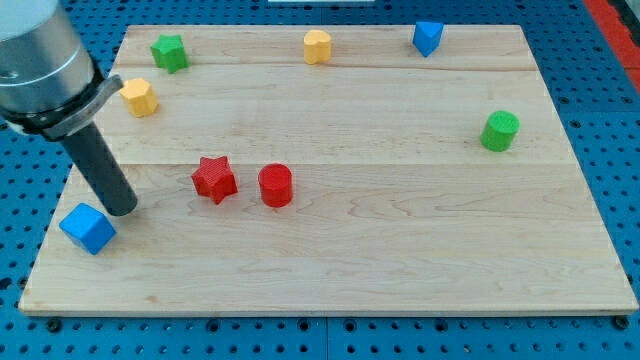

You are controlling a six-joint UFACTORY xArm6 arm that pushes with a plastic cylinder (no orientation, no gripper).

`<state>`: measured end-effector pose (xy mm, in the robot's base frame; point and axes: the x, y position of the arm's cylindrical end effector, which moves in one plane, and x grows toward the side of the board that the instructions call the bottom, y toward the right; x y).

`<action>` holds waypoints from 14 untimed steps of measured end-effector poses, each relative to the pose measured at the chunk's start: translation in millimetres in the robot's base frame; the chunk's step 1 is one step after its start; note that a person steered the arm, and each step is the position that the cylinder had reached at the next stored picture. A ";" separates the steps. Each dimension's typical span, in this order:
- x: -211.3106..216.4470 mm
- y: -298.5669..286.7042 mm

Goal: Push the red blocks to the right and separate them

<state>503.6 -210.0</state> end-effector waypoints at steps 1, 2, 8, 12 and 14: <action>-22.5 11.0; -35.6 16.7; -44.2 96.6; 11.2 172.8; 11.7 241.5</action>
<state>515.3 31.5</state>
